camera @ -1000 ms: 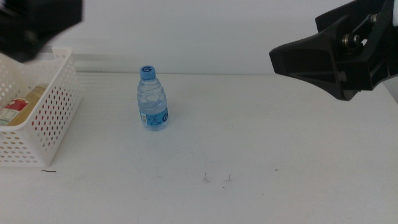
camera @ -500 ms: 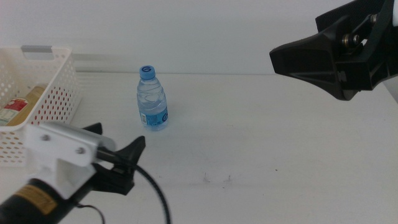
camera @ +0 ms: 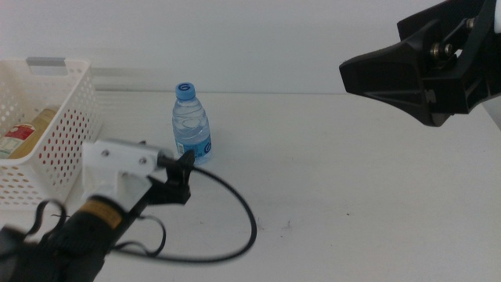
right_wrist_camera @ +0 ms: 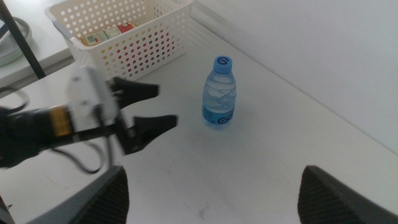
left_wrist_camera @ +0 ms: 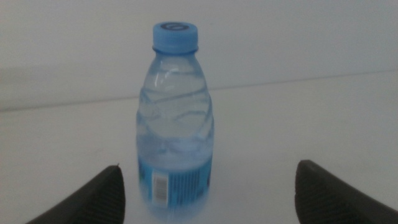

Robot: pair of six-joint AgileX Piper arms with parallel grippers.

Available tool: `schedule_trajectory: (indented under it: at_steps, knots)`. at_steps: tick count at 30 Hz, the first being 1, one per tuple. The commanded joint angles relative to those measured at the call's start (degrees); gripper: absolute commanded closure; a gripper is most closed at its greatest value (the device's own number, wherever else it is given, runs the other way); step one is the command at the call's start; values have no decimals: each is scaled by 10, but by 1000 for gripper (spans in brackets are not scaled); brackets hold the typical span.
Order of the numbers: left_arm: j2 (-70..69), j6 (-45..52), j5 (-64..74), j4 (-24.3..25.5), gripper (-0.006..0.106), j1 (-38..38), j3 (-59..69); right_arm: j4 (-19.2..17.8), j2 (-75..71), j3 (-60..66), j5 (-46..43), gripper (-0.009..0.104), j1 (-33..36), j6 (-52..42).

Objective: Use arms to grab the bottles and put them into the dustbin to the left of the table.

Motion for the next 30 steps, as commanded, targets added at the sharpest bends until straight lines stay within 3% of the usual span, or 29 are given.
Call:
schedule_trajectory:
  at_steps: [1,4,7,27,30]
  knots:
    - [37,-30,-17,56,7,29,-39,-1,-2,-3,-2,4,0,-6]
    - [81,-49,-15,109,7,56,-89,-1,-2,-3,-2,4,0,-5]
    - [125,-50,-8,117,7,65,-134,-1,-2,-3,-2,4,0,-5]
    - [330,-22,51,91,7,65,-359,-1,-2,-3,-2,4,0,-5]
    - [336,-21,52,79,11,65,-370,-1,-2,-3,-2,4,0,-5]
